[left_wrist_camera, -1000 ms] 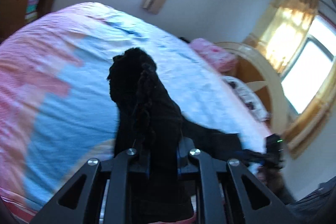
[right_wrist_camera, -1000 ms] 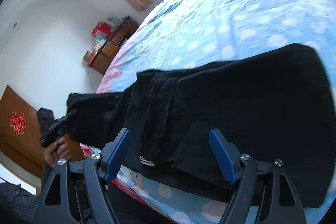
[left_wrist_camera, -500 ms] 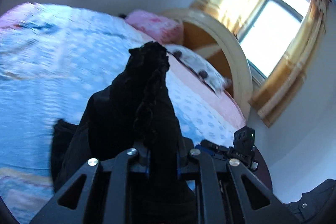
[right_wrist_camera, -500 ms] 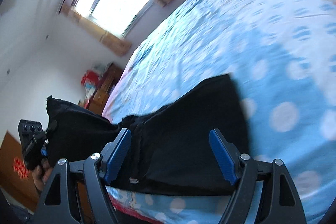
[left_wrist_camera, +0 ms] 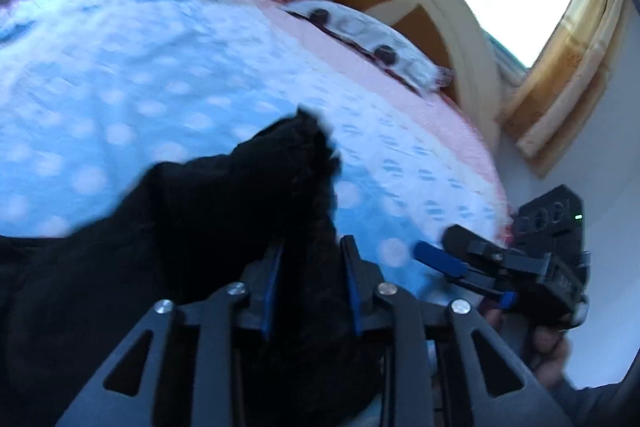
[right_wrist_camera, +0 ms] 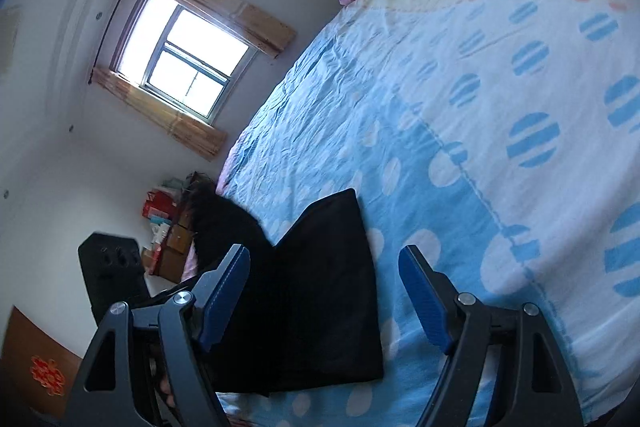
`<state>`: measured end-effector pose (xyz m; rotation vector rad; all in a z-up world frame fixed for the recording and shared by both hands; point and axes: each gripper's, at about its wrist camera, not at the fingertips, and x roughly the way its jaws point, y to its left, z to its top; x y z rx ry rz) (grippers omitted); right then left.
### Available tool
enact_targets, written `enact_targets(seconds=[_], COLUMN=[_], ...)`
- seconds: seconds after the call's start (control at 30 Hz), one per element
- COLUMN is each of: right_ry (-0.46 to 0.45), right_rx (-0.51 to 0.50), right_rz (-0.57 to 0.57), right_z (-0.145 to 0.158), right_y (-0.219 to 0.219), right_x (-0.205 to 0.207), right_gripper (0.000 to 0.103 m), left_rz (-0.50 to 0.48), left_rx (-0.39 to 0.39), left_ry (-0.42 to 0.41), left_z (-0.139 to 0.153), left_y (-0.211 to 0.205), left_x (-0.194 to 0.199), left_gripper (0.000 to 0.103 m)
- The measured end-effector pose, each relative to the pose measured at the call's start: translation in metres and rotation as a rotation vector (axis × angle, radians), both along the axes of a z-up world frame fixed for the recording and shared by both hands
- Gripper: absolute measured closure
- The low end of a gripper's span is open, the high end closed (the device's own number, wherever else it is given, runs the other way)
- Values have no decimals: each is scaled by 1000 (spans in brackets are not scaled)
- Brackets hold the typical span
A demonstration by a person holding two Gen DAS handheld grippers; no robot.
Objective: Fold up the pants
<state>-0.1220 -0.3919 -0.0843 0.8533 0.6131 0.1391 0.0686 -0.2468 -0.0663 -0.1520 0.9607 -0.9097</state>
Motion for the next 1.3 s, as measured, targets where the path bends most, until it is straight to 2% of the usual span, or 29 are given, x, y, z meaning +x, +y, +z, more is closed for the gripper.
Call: enact_targets(seconds=[0.03, 0.07, 0.13, 0.17, 0.27, 0.37, 0.47, 0.5, 0.57, 0.6, 0.7, 0.77, 0.87, 0.93, 1.07, 1.13, 1.17, 1.23, 1.3], right_ry=[-5, -9, -17, -19, -21, -55, -89, -67, -11, 4, 16, 27, 45, 50, -4, -31, 17, 75, 136], right_rx=[-12, -28, -45, -50, -75, -80, -151, -220, -329, -350, -345, -391, -410, -441, -460, -489, -519, -533, -537], right_rz=[-10, -25, -47, -50, -44, 16, 139, 174, 175, 195, 273, 300, 317, 279, 237, 276, 310, 307, 294], right_z=[1, 1, 2, 2, 4, 13, 27, 31, 29, 27, 24, 20, 16, 18, 34, 40, 35, 24, 9], right_y=[-1, -2, -4, -4, -1, 15, 46, 59, 71, 74, 81, 89, 96, 96, 96, 104, 111, 112, 109], right_x=[-2, -3, -5, -5, -5, -2, 5, 11, 20, 21, 13, 5, 3, 5, -4, -7, -3, 3, 9], right_gripper=[25, 25, 25, 25, 25, 25, 25, 25, 25, 25, 29, 40, 41, 41, 41, 41, 41, 41, 46], left_rz=[-26, -36, -42, -40, -7, 78, 174, 205, 253, 272, 312, 328, 326, 317, 310, 312, 314, 314, 317], left_rx=[-25, -26, -18, -16, 78, 220, 278, 283, 270, 267, 266, 277, 258, 255, 260, 279, 289, 289, 284], left_ry=[8, -21, -111, -149, -229, -324, -328, -309, -262, -251, -247, -257, -229, -236, -278, -295, -309, -311, -305], left_z=[4, 10, 23, 28, 34, 26, 14, 8, -1, -4, -14, -21, -29, -29, -26, -28, -28, -28, -29], left_y=[-3, -4, -4, -1, 17, 44, 79, 92, 115, 122, 140, 143, 144, 143, 144, 144, 144, 145, 147], left_x=[-5, -10, -20, -25, -30, -35, -37, -37, -37, -37, -42, -44, -43, -45, -51, -54, -55, -56, -56], left_gripper=[66, 52, 31, 29, 29, 29, 27, 26, 26, 26, 26, 23, 23, 23, 23, 23, 23, 23, 21])
